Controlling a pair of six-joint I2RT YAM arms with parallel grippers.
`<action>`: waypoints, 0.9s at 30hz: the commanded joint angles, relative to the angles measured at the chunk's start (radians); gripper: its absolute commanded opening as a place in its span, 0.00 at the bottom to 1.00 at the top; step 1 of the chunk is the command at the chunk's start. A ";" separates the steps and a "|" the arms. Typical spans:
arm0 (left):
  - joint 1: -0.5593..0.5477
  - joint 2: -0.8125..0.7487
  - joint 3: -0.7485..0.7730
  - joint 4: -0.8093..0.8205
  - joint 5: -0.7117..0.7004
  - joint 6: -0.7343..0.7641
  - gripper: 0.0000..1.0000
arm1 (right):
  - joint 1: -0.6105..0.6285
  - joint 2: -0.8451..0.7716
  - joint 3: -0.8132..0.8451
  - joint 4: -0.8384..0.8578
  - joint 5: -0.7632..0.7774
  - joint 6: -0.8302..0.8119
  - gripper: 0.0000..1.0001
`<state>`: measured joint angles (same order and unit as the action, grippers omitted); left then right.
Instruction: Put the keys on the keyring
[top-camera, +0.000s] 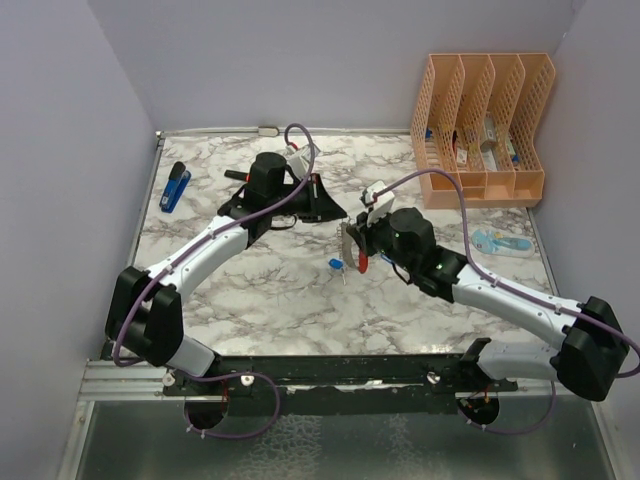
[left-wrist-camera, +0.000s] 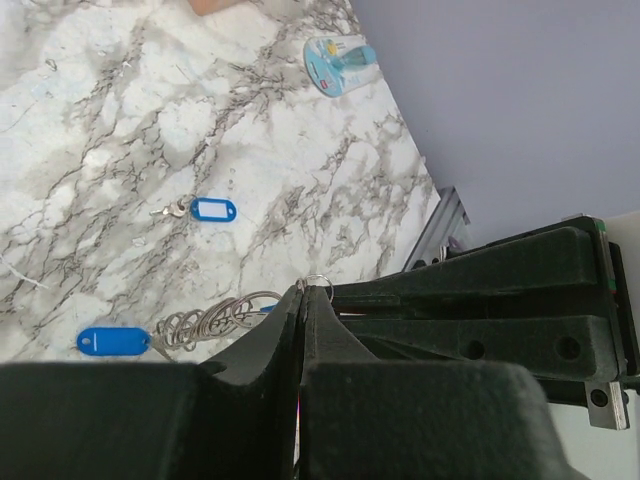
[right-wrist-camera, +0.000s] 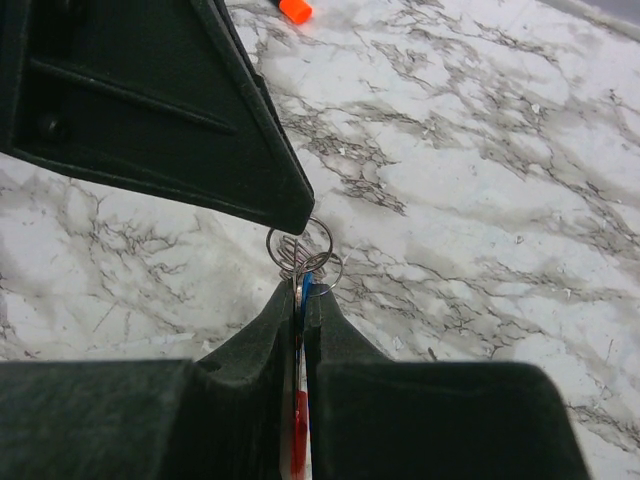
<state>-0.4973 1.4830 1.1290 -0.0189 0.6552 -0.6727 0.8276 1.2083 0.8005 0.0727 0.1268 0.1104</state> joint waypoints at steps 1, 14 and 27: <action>-0.011 -0.032 -0.028 0.101 -0.154 -0.034 0.00 | 0.027 0.014 0.062 0.053 -0.007 0.089 0.01; -0.068 -0.049 -0.079 0.246 -0.250 -0.014 0.00 | 0.037 0.076 0.095 0.080 -0.064 0.168 0.01; 0.064 -0.020 0.088 -0.061 -0.054 0.197 0.21 | 0.037 0.036 0.062 0.024 0.012 0.066 0.01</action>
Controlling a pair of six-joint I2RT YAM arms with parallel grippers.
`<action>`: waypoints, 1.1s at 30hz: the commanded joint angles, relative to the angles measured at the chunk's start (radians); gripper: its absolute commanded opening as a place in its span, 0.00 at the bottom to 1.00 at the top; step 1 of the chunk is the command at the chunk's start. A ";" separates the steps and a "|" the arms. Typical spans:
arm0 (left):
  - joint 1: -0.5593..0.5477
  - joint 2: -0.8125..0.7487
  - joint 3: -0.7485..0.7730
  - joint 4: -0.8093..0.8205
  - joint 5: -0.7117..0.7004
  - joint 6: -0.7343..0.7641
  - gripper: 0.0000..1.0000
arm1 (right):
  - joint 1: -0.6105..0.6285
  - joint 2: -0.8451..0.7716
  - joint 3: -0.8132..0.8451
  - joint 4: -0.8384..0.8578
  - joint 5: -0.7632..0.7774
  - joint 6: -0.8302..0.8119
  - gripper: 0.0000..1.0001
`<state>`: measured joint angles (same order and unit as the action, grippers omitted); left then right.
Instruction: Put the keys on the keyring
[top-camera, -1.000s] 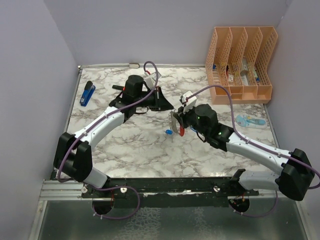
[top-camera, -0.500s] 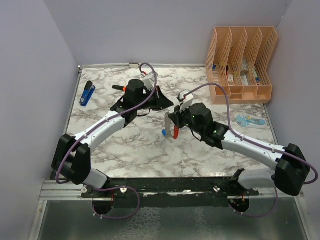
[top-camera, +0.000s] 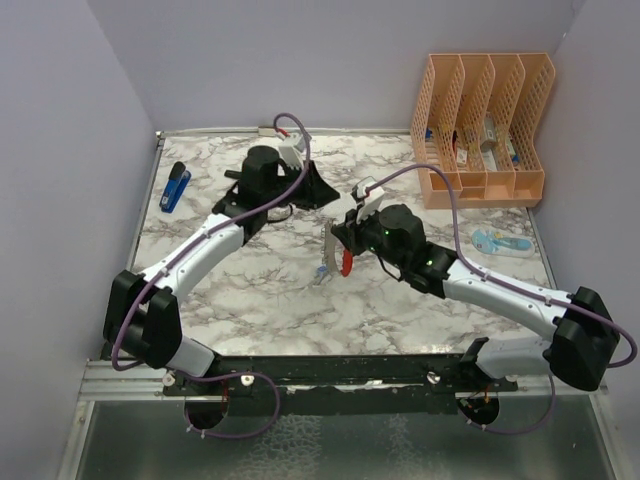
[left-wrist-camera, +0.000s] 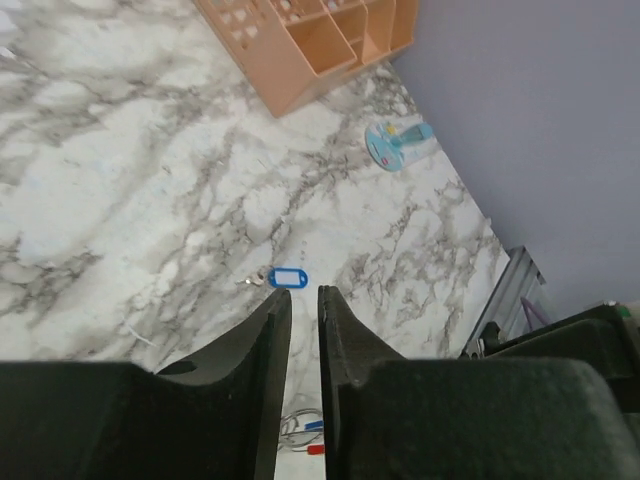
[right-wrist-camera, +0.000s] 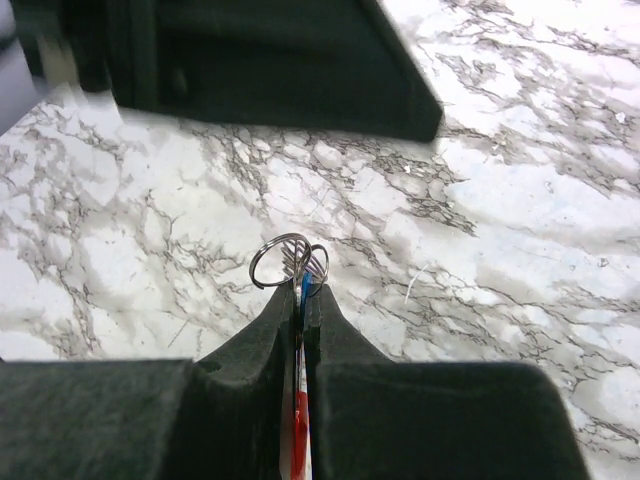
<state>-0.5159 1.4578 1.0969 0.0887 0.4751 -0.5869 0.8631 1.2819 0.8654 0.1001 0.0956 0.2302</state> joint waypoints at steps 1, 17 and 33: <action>0.096 0.010 0.141 -0.199 0.149 0.125 0.24 | 0.002 -0.038 -0.004 -0.012 0.047 -0.065 0.01; 0.075 0.027 0.191 -0.344 0.274 0.200 0.47 | 0.002 -0.010 0.039 -0.077 0.051 -0.096 0.01; 0.024 0.058 0.185 -0.387 0.302 0.184 0.31 | 0.001 -0.004 0.043 -0.066 0.079 -0.088 0.01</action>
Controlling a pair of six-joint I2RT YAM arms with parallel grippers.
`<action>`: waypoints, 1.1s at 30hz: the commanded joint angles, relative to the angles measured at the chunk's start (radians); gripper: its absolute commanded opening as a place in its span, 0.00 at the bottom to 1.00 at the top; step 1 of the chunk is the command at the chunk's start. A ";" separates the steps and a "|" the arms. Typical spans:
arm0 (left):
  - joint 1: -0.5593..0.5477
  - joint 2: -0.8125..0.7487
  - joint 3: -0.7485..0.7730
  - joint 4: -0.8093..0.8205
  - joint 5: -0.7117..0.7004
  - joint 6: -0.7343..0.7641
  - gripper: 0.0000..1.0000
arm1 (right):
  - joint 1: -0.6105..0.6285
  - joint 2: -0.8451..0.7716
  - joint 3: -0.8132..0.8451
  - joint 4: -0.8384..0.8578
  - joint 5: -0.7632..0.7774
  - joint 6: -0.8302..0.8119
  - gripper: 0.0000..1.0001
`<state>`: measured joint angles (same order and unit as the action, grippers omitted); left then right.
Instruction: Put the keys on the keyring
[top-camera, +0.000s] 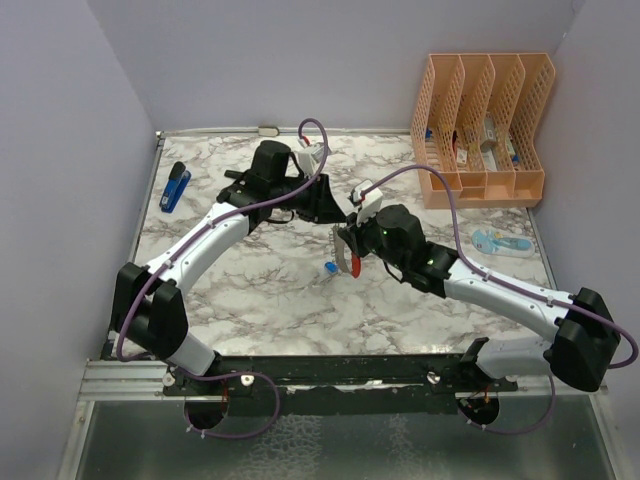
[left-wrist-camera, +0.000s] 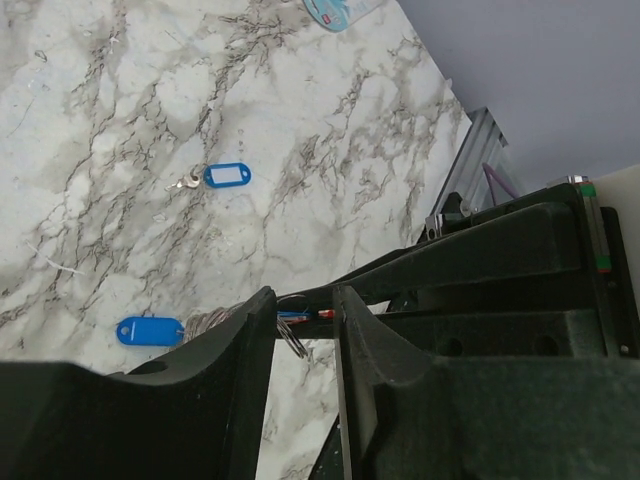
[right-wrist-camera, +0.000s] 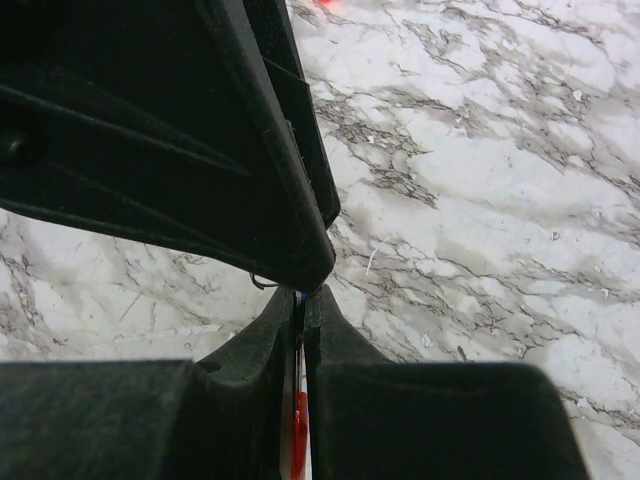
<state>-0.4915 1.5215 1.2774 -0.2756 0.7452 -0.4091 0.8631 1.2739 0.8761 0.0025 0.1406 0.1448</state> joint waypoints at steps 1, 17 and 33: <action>-0.001 -0.005 0.005 -0.029 0.031 0.012 0.31 | 0.001 0.004 0.032 0.031 0.034 -0.001 0.01; -0.001 -0.011 0.012 -0.094 0.040 0.027 0.24 | 0.001 -0.005 0.027 0.024 0.062 0.004 0.01; -0.001 0.017 0.037 -0.143 0.002 0.113 0.00 | 0.001 -0.030 0.033 0.020 0.038 -0.020 0.01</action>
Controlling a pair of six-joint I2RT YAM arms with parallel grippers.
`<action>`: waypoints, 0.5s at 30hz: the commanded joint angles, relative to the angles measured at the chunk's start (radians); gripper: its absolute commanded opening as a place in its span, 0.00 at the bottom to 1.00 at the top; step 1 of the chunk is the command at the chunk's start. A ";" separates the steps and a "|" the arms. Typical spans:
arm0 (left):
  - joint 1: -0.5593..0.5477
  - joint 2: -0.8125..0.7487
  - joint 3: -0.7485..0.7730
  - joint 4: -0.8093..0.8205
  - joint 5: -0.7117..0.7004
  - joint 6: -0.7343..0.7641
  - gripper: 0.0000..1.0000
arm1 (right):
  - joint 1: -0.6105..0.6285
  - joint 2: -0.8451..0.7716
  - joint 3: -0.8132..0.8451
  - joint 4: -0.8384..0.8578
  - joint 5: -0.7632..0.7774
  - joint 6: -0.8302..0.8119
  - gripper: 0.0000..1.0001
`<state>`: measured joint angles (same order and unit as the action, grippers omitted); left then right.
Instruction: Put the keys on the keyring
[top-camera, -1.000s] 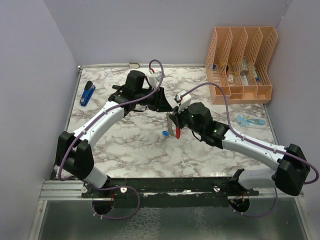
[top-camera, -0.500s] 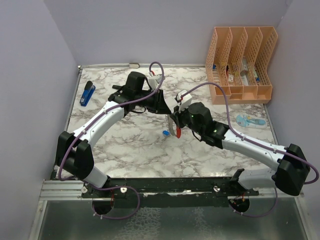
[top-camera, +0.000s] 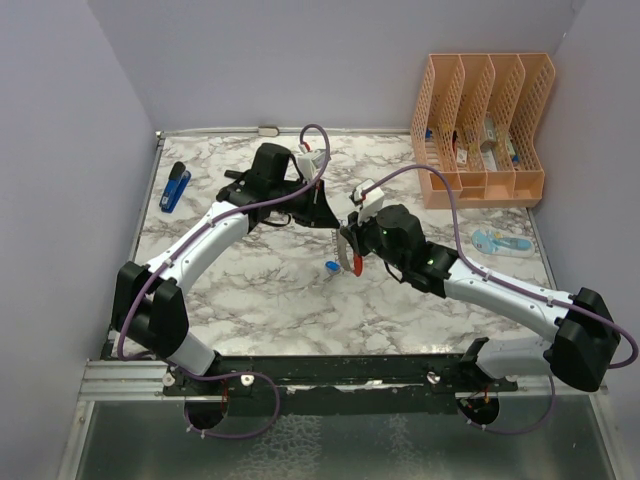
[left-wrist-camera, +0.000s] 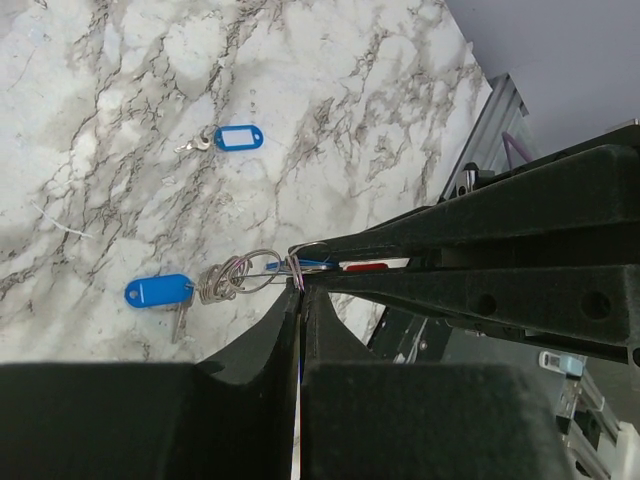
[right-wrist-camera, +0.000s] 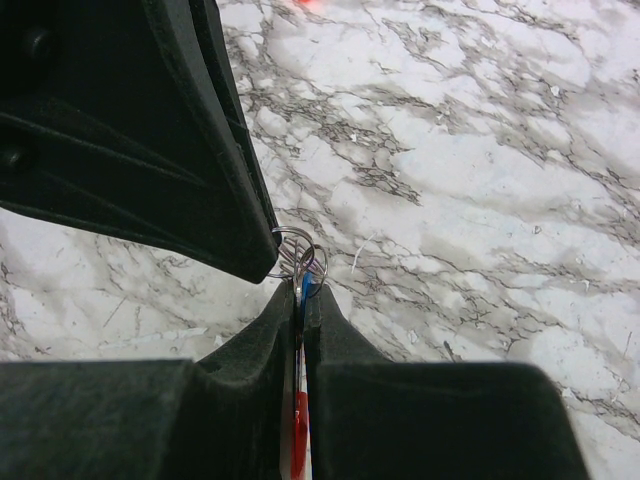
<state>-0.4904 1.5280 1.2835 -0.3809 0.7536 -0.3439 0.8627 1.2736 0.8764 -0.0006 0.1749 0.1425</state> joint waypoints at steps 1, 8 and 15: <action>-0.002 0.009 0.031 -0.046 -0.015 0.057 0.00 | 0.002 -0.029 0.036 0.017 -0.004 -0.022 0.01; -0.002 0.016 0.051 -0.070 -0.093 0.011 0.00 | 0.002 -0.034 0.037 0.003 -0.047 -0.024 0.01; -0.002 -0.025 -0.030 0.116 -0.084 -0.198 0.00 | 0.008 -0.020 0.039 0.022 -0.069 0.012 0.01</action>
<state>-0.4911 1.5314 1.2900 -0.3988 0.6983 -0.4061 0.8619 1.2732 0.8768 -0.0109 0.1562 0.1303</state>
